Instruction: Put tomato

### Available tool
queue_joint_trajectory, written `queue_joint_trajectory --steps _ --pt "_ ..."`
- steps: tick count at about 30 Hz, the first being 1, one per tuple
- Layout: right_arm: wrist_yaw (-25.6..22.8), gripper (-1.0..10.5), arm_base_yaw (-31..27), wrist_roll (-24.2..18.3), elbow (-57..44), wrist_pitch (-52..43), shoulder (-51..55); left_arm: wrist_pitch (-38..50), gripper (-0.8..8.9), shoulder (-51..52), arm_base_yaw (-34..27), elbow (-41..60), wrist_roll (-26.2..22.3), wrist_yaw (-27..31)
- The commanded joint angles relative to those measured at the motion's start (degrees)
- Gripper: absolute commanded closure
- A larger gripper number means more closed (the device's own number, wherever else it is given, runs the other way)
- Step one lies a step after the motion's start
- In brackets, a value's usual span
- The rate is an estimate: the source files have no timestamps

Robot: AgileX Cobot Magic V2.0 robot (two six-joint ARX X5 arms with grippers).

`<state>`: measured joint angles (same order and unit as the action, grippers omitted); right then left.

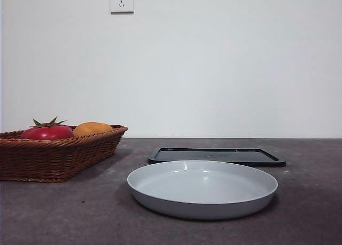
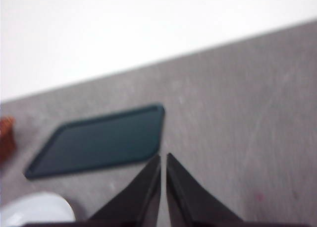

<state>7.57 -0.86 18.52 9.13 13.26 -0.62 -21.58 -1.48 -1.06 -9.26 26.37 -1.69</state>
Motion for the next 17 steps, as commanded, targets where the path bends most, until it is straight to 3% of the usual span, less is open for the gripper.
queue_joint_trajectory --steps 1,4,8,17 --pt "0.5 9.4 0.0 1.0 4.9 1.8 -1.9 -0.4 8.03 -1.7 -0.1 -4.6 0.7 -1.4" --pt "2.1 9.4 0.0 0.3 10.2 4.8 -5.4 -2.1 8.03 -4.9 -0.1 -9.4 0.2 -4.4" --pt "6.9 9.4 0.0 -1.8 18.1 10.6 -12.1 -6.6 8.03 -10.9 0.0 -17.2 -4.2 -8.2" --pt "23.2 9.4 0.2 -10.7 36.8 28.0 -30.4 -18.5 8.04 -27.8 0.2 -34.3 -14.7 -22.0"
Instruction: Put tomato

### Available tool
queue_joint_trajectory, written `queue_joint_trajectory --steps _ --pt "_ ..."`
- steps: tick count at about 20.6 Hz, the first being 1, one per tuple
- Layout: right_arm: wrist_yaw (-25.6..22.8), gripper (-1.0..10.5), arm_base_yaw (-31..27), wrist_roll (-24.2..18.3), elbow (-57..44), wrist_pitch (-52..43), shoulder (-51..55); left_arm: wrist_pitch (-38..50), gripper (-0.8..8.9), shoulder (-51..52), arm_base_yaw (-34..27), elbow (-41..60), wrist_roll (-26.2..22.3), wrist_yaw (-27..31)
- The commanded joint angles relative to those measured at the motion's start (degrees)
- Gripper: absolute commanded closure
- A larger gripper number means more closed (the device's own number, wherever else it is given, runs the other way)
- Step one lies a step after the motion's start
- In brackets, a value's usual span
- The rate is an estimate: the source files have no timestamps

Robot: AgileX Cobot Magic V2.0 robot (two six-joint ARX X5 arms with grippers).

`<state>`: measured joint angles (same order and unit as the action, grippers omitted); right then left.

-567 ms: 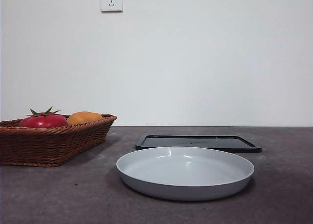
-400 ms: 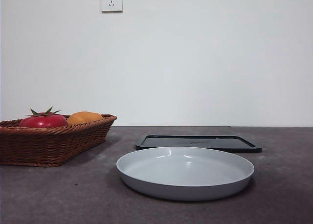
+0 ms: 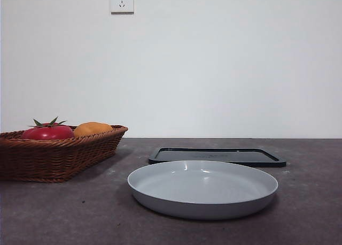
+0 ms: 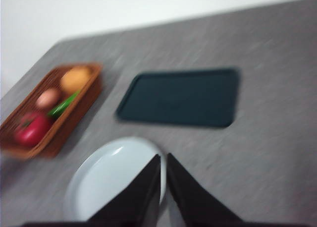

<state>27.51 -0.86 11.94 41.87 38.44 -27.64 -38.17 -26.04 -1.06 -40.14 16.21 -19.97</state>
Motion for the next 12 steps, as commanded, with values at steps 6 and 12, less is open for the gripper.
queue_joint_trajectory --steps 6,12 --pt "7.6 9.4 3.4 -8.6 14.1 12.2 -11.7 -8.1 8.04 -11.5 3.7 -10.9 -6.7 -10.6" --pt "7.6 9.4 10.7 -12.5 20.0 20.9 -16.2 -15.0 8.04 -15.7 9.8 -16.4 -8.4 -12.2"
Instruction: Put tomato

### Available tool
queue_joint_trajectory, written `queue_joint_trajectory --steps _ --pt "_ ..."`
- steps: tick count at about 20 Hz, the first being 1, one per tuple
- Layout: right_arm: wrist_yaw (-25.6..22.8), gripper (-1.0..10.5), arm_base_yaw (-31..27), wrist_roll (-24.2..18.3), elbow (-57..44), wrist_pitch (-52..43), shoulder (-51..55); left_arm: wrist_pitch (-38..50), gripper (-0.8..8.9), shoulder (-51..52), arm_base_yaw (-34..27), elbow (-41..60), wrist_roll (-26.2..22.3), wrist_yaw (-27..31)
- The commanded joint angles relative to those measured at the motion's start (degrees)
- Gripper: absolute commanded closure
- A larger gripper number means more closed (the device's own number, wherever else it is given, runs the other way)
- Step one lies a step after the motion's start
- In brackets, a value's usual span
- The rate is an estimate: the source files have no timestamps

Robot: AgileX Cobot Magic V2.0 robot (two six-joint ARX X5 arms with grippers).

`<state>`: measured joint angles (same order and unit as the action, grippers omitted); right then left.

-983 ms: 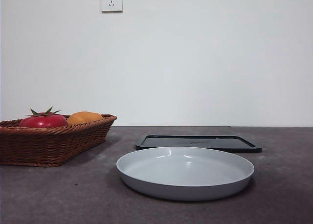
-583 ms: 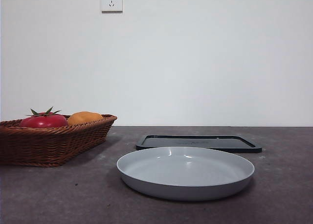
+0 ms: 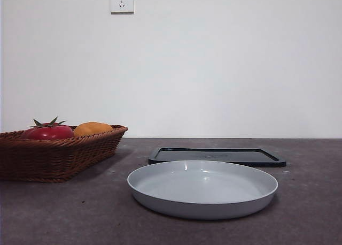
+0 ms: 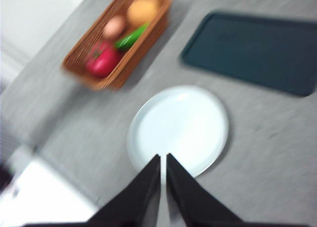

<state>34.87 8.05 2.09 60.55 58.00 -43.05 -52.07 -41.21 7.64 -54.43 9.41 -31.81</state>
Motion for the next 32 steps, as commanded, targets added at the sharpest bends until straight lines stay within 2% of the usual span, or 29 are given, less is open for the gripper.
queue_joint_trajectory --steps 1,6,11,13,15,18,21,27,32 --pt "0.2 9.4 3.2 -3.1 1.4 2.3 -1.0 -2.5 8.04 -0.8 2.0 -2.8 -2.0 -0.4" --pt "-0.4 9.4 8.6 -4.8 1.4 5.6 -1.1 -7.5 8.04 -0.8 3.7 -3.4 -3.2 -0.3" --pt "-0.4 9.4 9.1 -4.6 1.4 5.1 -1.1 -7.6 7.99 -0.8 3.6 -3.4 -4.1 -0.3" --pt "-0.4 9.3 9.1 -4.4 1.4 5.0 -1.1 -7.5 7.51 -0.8 3.6 -3.4 -4.1 -0.2" --pt "-0.4 8.8 9.1 -4.4 1.4 5.0 -1.1 -7.5 6.73 -0.8 3.6 -3.4 -4.1 -0.1" --pt "-0.4 7.0 9.1 -4.2 1.4 5.0 -1.1 -6.9 5.19 -0.8 3.6 -3.4 -4.0 0.4" --pt "-0.4 5.5 9.1 -4.2 1.4 5.0 -1.1 -6.5 4.13 -0.8 3.6 -3.4 -4.0 1.0" --pt "-0.4 5.1 9.1 -4.2 1.4 5.0 -1.1 -6.4 3.08 -1.5 3.6 -3.4 -4.0 5.1" --pt "-0.4 5.1 9.1 -4.2 1.4 5.0 -1.1 -4.3 3.08 -3.2 3.6 -3.4 -4.0 8.4"
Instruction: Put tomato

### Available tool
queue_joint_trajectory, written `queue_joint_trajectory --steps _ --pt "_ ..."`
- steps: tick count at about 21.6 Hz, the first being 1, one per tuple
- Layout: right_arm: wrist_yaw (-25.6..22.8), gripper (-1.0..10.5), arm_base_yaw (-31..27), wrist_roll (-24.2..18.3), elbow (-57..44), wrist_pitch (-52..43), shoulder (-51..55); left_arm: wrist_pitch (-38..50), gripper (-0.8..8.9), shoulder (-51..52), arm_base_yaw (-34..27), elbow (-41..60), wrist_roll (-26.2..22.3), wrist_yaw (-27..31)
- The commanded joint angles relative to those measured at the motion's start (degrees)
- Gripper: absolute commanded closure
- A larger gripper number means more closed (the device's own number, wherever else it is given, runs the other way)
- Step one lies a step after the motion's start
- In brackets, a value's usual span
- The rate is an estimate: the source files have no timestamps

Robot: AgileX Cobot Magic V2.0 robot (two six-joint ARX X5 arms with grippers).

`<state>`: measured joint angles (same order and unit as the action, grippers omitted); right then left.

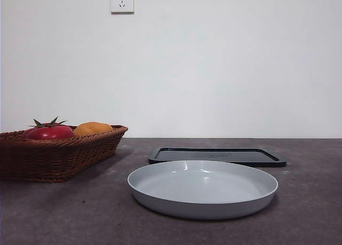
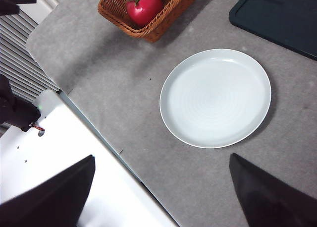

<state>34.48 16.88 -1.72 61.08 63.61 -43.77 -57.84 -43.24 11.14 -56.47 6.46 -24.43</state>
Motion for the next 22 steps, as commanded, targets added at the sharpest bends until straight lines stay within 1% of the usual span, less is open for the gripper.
queue_joint_trajectory --steps 1,5,12,20,22 --pt "0.0 5.1 0.3 -0.4 0.9 -0.6 -0.4 2.2 3.08 -1.7 0.1 -1.3 -1.0 1.8" --pt "0.0 5.1 0.3 -0.4 0.9 -0.6 -0.4 6.3 3.09 -4.7 0.1 -1.3 -1.1 4.0" --pt "0.0 5.1 0.3 -0.3 0.9 -0.6 -0.4 16.0 3.09 -13.4 0.2 -1.3 -1.7 10.4" --pt "0.0 5.1 0.3 -0.2 0.9 -0.6 -0.4 24.9 3.09 -24.9 0.2 -1.3 -5.6 11.6" --pt "0.0 5.1 0.3 -0.2 0.9 -0.6 -0.4 26.3 3.09 -27.4 0.2 -1.3 -6.1 12.7"
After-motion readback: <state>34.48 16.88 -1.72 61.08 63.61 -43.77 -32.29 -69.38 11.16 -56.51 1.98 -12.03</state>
